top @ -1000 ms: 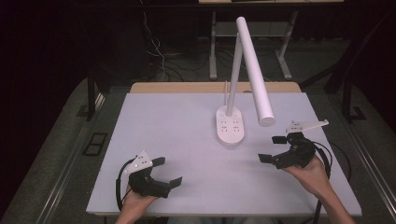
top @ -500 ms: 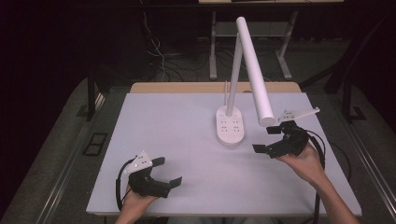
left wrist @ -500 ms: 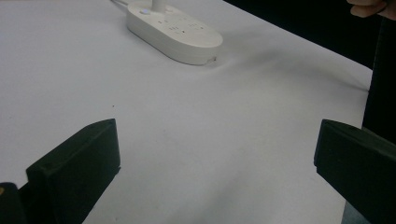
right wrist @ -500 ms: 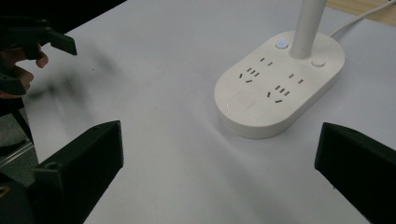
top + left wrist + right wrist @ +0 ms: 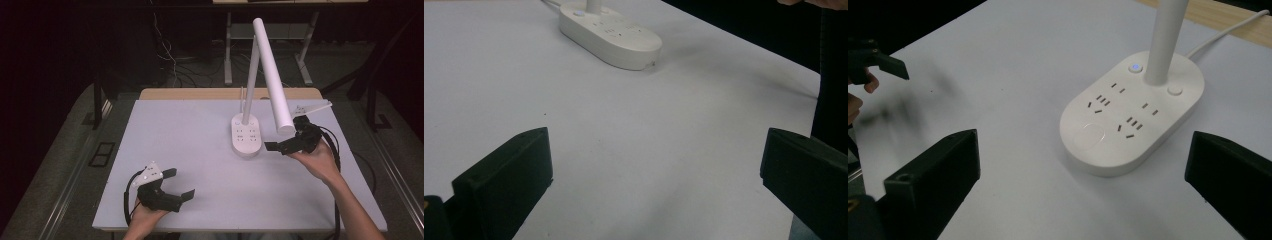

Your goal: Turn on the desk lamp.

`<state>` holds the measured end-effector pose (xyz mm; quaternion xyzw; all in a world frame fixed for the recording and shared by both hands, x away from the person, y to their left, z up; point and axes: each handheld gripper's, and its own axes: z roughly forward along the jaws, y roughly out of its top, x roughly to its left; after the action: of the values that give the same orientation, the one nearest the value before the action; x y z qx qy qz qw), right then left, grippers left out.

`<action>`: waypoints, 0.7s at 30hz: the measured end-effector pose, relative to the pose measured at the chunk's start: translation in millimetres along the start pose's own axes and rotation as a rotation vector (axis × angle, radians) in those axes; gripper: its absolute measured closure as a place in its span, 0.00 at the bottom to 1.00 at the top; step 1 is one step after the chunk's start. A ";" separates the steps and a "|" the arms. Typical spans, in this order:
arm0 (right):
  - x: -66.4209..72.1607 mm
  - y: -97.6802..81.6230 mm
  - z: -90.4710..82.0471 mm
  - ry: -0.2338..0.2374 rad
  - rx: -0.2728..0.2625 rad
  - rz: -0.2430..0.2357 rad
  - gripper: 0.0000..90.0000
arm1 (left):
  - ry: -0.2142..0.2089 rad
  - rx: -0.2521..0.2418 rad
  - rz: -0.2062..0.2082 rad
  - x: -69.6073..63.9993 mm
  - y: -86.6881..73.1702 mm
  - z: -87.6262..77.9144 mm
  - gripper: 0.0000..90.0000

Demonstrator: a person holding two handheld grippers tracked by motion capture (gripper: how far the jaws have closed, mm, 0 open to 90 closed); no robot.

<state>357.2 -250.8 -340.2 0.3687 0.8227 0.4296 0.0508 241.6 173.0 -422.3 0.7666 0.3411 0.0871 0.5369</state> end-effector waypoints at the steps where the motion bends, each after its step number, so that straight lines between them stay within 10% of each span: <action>1: -0.9 2.1 1.4 -0.002 -0.001 -0.001 0.01 | -0.001 0.000 0.000 0.3 0.0 -0.3 0.00; 21: -29.2 21.8 33.7 -0.023 0.033 0.003 0.01 | -0.003 0.000 0.000 0.4 0.2 -0.6 0.00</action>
<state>404.1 -239.4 -351.9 0.3757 0.8284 0.4119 0.0536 241.7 173.7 -422.0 0.7667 0.3402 0.0862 0.5375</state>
